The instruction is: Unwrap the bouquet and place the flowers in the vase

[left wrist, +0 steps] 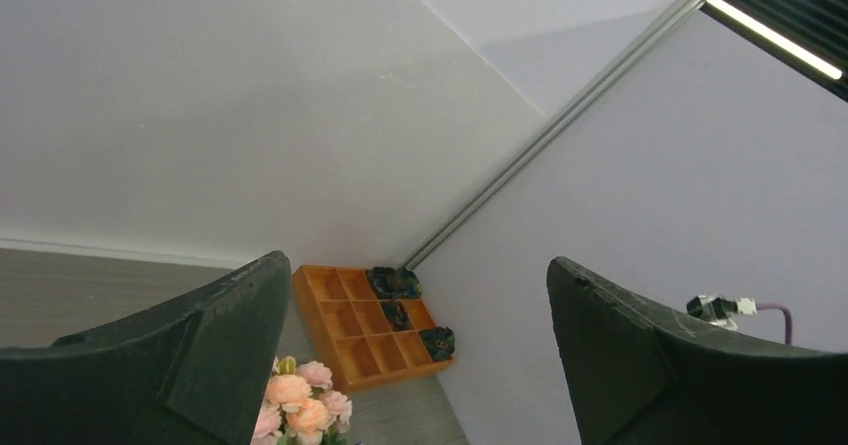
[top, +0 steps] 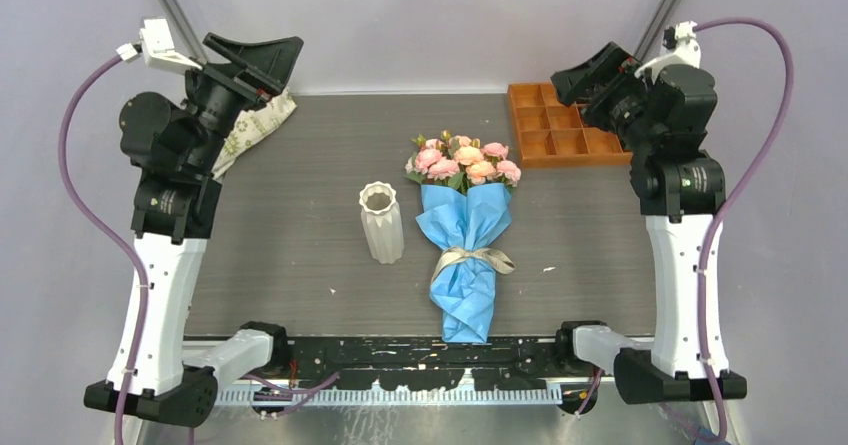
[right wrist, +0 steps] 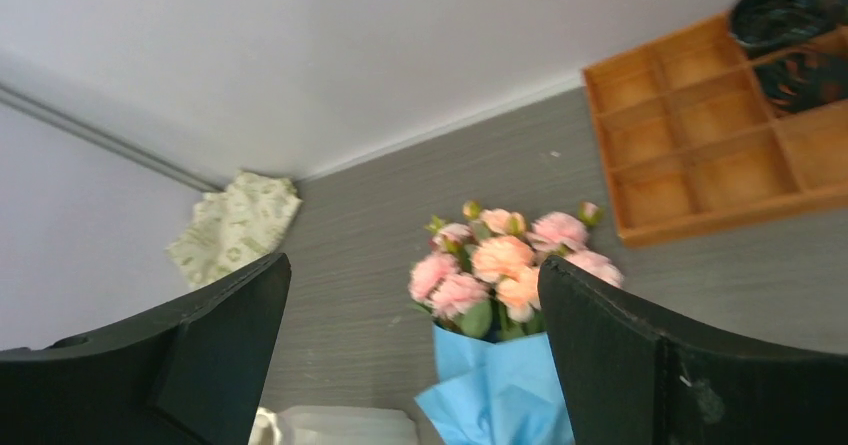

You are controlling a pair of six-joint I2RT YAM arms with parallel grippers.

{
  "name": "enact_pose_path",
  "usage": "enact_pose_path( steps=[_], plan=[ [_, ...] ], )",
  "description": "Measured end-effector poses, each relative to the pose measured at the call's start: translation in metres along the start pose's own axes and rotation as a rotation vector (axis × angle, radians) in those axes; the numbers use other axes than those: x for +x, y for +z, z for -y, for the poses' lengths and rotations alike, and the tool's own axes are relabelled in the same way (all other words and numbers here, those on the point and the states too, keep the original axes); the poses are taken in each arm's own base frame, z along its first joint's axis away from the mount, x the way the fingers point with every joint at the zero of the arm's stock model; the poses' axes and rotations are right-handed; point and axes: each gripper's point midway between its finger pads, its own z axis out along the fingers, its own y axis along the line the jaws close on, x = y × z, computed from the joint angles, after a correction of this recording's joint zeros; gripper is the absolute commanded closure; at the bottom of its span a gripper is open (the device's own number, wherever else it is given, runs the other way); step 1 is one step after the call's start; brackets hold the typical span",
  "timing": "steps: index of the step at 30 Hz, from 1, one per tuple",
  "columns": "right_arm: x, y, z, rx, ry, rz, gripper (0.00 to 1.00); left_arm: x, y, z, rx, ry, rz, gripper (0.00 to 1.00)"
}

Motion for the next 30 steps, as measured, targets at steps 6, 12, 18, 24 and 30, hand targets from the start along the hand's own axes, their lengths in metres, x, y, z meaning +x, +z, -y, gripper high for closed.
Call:
enact_pose_path(
  steps=[6,12,18,24,30],
  plan=[
    [0.033,-0.031,0.033,0.131,-0.041,-0.073,0.00,-0.002,0.002,0.002,-0.042,0.044,-0.053,0.00],
    [0.136,-0.018,0.054,0.161,-0.044,-0.361,0.04,0.038,-0.006,-0.017,-0.091,0.123,-0.178,0.13],
    [0.295,-0.037,0.044,0.147,-0.238,-0.773,0.20,0.097,-0.030,-0.035,-0.209,0.231,-0.376,0.19],
    [0.330,-0.061,0.036,0.122,-0.286,-0.835,0.43,0.109,-0.068,-0.053,-0.293,0.314,-0.414,0.20],
    [0.354,-0.057,0.033,0.131,-0.280,-0.861,0.42,0.105,-0.089,-0.066,-0.332,0.358,-0.398,0.20]
  ],
)
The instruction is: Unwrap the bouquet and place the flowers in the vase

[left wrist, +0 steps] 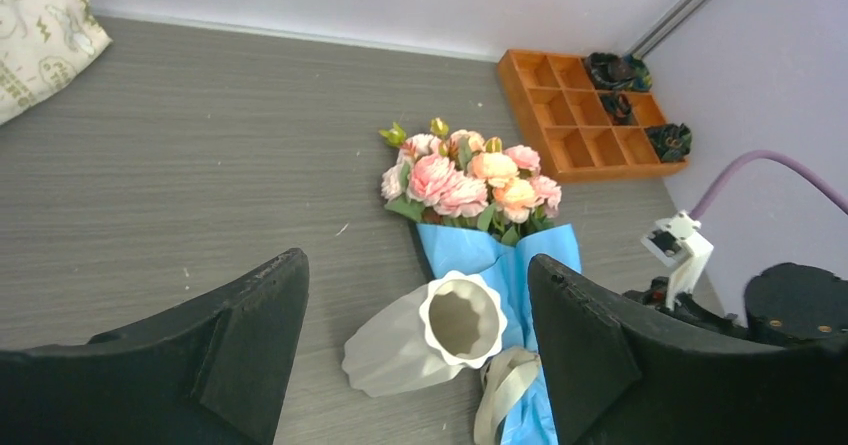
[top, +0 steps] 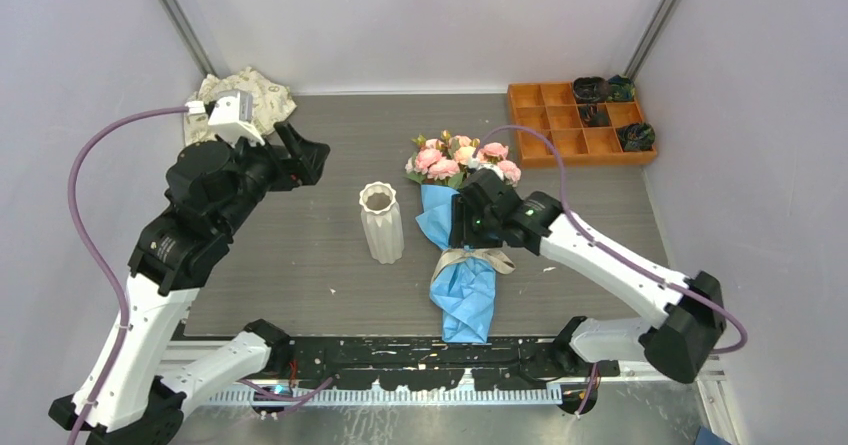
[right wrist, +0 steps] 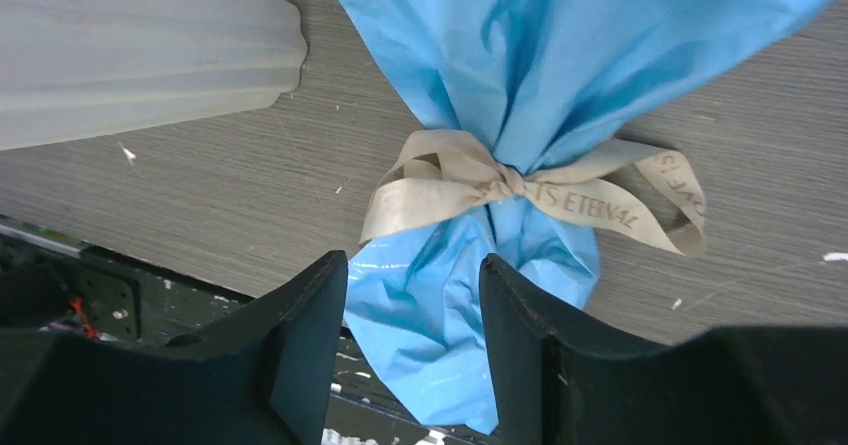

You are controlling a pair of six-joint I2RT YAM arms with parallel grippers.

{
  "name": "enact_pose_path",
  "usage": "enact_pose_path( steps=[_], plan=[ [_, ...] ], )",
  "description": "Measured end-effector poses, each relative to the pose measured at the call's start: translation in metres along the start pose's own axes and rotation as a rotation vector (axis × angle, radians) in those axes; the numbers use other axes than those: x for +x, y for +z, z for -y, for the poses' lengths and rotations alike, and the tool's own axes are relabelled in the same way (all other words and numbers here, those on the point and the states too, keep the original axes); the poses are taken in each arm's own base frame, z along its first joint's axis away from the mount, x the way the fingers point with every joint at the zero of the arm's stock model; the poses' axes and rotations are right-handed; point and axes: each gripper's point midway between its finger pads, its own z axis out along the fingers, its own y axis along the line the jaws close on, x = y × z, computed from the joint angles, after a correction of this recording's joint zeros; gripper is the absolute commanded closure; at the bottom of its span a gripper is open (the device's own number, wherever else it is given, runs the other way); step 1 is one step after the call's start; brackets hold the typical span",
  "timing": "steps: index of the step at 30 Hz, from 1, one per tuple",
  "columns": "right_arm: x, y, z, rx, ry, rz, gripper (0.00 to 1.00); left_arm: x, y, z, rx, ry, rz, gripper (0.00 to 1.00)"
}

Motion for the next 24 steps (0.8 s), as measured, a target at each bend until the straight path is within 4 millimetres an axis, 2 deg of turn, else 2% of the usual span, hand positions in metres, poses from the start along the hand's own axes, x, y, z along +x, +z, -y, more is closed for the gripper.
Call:
enact_pose_path(
  steps=[3,6,10,16,21,24],
  plan=[
    [0.012,0.021,-0.007,0.025,-0.036,-0.049,0.37,0.011,0.002,-0.005,-0.011,0.010,-0.022,0.20],
    [0.031,0.043,-0.010,0.070,-0.085,-0.111,0.37,0.021,0.005,-0.009,-0.022,0.019,-0.044,0.20],
    [0.047,0.059,-0.011,0.106,-0.118,-0.158,0.37,0.036,0.008,-0.018,-0.049,0.030,-0.071,0.20],
    [0.040,0.069,-0.009,0.144,-0.123,-0.131,0.38,0.033,0.001,-0.022,-0.055,0.040,-0.049,0.20],
    [0.026,0.078,-0.015,0.164,-0.129,-0.097,0.51,0.034,0.002,-0.023,-0.057,0.048,-0.053,0.20],
    [0.024,0.085,-0.016,0.176,-0.135,-0.096,0.52,0.037,0.003,-0.024,-0.060,0.049,-0.059,0.20]
  ],
)
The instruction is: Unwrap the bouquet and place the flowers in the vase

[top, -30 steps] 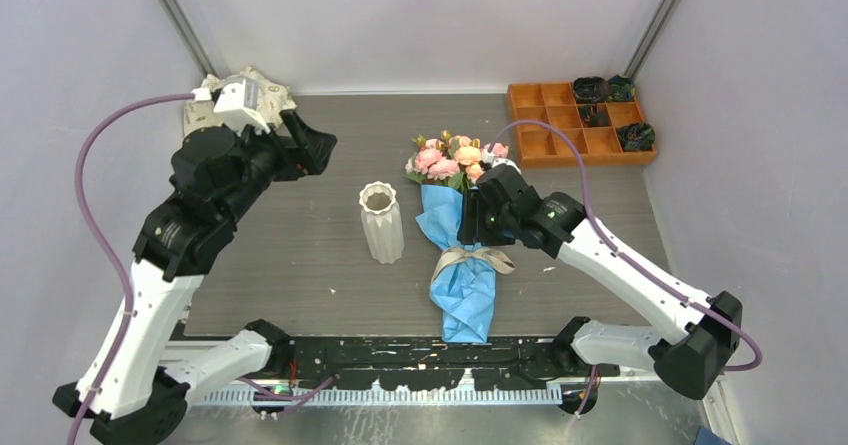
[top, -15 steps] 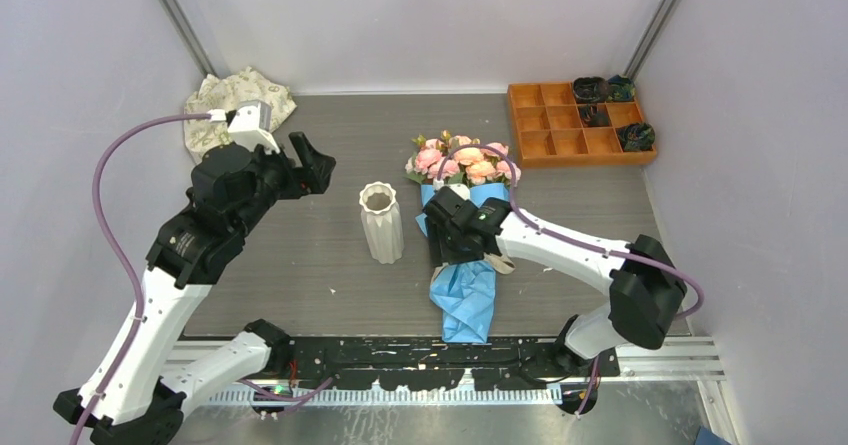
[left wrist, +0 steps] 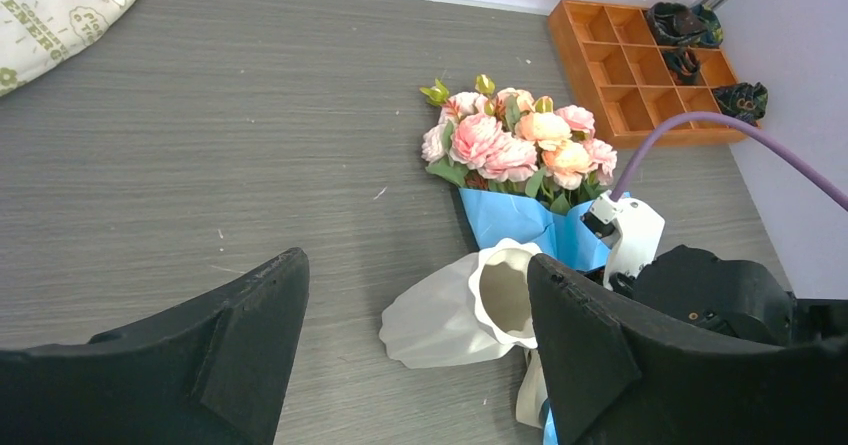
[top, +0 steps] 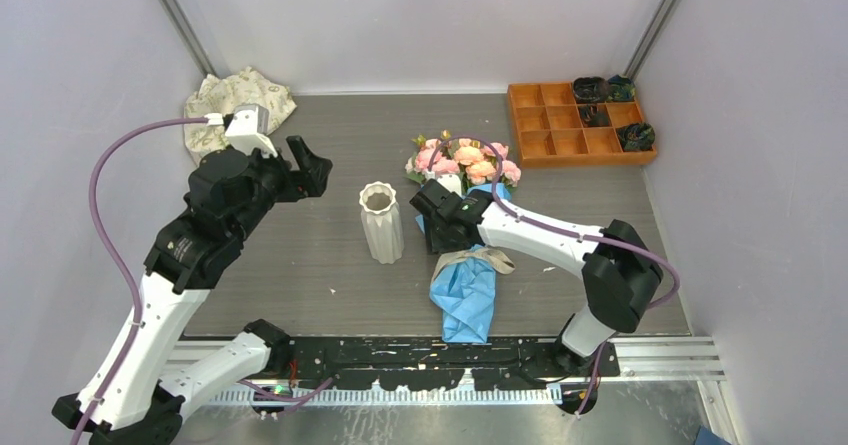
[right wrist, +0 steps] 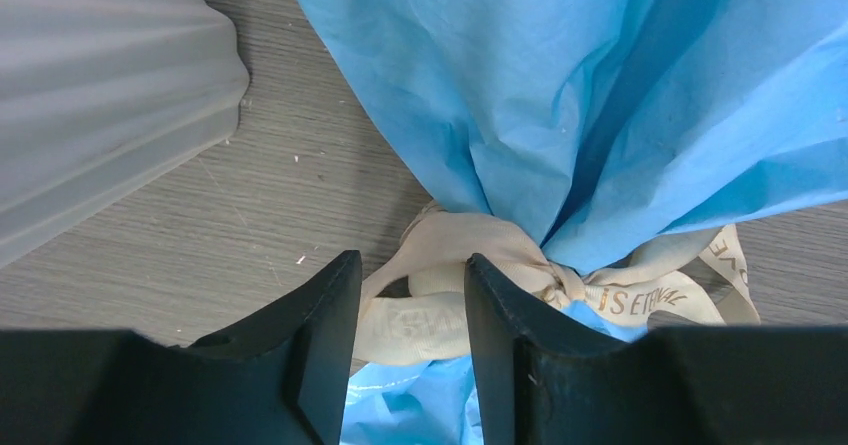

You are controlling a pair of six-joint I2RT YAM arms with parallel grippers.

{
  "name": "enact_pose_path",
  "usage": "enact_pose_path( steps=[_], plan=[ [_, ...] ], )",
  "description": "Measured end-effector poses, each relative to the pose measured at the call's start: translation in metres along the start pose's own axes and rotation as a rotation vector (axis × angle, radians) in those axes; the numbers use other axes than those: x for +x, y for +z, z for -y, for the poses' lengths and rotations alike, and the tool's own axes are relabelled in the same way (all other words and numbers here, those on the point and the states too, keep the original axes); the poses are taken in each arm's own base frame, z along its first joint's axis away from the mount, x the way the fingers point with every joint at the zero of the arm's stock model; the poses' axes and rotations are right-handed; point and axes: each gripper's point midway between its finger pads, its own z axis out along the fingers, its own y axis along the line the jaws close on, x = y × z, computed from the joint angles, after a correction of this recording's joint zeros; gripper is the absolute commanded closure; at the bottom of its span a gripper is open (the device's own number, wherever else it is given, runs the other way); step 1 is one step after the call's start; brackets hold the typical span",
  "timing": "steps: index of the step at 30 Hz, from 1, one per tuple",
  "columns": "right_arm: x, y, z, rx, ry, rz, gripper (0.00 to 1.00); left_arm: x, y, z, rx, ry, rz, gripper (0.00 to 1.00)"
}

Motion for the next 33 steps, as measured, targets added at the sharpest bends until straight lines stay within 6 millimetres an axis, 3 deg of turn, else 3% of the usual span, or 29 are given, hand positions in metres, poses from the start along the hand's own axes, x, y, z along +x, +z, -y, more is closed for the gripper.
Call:
enact_pose_path(
  steps=[5,7,11,15,18,24,30,33],
  plan=[
    [0.004,0.006,0.003,0.021,-0.005,-0.020,0.33,0.000,0.000,-0.001,-0.006,0.001,0.003,0.20],
    [0.005,0.004,0.003,0.023,-0.008,-0.022,0.31,-0.002,-0.002,-0.002,-0.008,-0.001,0.010,0.20],
    [0.004,-0.008,0.004,0.015,-0.010,-0.006,0.34,-0.003,-0.004,-0.002,-0.008,-0.003,0.016,0.20],
    [-0.001,-0.024,0.005,-0.009,-0.002,0.025,0.48,-0.003,-0.005,-0.002,-0.006,-0.005,0.018,0.20],
    [0.002,-0.025,0.007,-0.008,0.001,0.025,0.46,-0.002,-0.004,-0.003,-0.007,-0.006,0.015,0.21],
    [0.014,-0.018,0.014,0.020,0.000,-0.008,0.33,0.001,-0.005,-0.004,-0.008,-0.006,0.014,0.21],
    [0.018,-0.010,0.015,0.041,-0.008,-0.029,0.34,-0.001,-0.010,-0.004,-0.004,-0.009,0.025,0.21],
    [0.021,-0.002,0.015,0.055,-0.014,-0.045,0.42,-0.001,-0.010,-0.005,-0.004,-0.009,0.026,0.21]
  ],
)
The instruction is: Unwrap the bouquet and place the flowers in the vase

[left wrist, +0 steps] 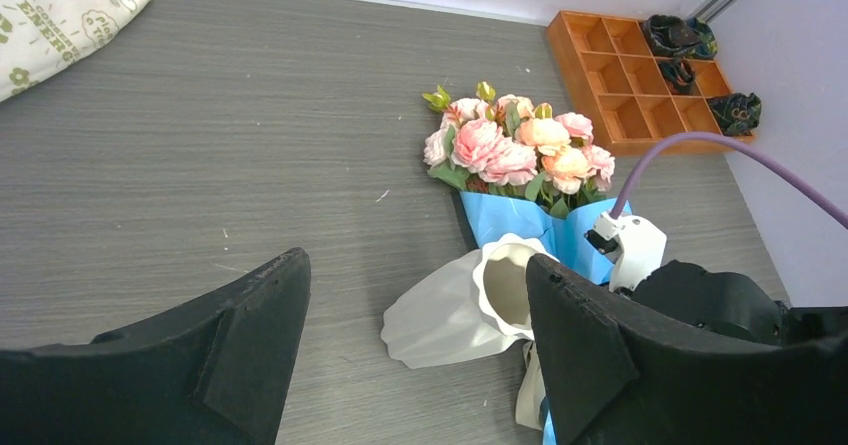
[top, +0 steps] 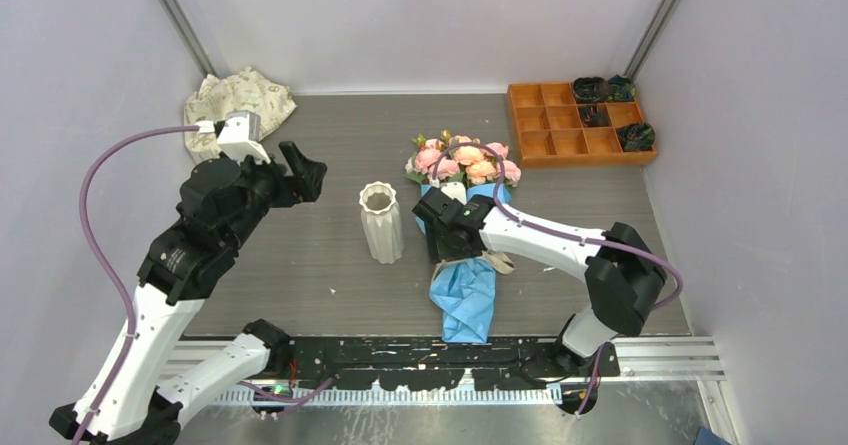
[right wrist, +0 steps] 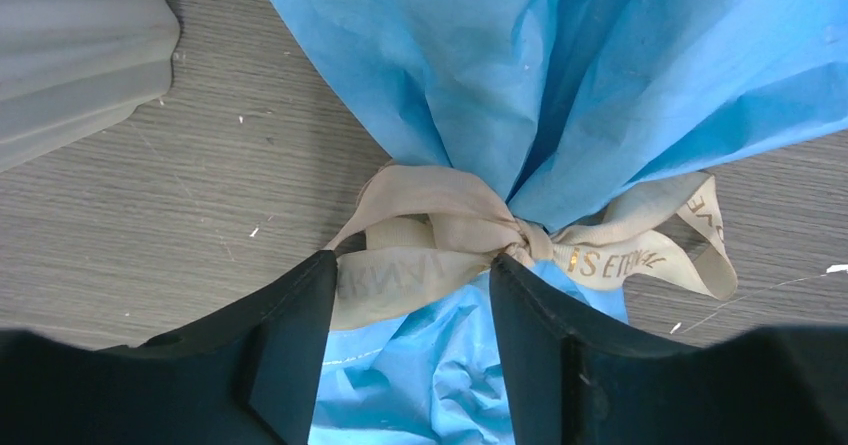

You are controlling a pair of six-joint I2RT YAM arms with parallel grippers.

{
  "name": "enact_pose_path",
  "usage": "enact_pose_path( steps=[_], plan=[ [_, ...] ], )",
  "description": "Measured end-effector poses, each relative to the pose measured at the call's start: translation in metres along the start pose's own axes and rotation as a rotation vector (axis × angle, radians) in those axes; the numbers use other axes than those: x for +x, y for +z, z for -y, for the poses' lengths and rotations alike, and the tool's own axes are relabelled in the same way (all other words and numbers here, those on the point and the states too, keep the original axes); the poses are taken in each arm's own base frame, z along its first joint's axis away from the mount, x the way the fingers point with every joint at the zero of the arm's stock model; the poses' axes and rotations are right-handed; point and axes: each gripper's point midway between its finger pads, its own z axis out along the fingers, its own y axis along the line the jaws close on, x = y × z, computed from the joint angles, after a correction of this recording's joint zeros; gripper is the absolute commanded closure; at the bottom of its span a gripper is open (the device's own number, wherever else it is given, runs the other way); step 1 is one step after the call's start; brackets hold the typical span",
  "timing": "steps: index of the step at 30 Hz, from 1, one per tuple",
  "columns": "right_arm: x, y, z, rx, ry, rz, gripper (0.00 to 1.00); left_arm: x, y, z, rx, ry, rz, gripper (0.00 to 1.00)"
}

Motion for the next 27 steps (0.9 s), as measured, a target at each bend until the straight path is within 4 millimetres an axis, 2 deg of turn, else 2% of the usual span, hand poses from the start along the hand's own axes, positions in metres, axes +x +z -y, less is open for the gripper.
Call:
enact_pose_path(
  steps=[4,11,20,27],
  plan=[
    [0.003,0.007,0.000,0.013,-0.007,-0.015,0.57,0.003,0.001,-0.001,-0.003,0.002,-0.007,0.21],
    [-0.006,0.005,-0.005,0.005,-0.001,0.005,0.98,0.005,0.001,-0.002,-0.003,0.003,-0.011,0.21],
    [-0.016,-0.005,-0.002,0.017,0.013,0.048,0.99,0.004,-0.011,0.004,0.048,-0.004,0.003,0.23],
    [-0.042,-0.051,0.005,-0.018,0.052,0.166,0.99,-0.004,-0.032,0.017,0.145,-0.011,0.036,0.23]
  ],
)
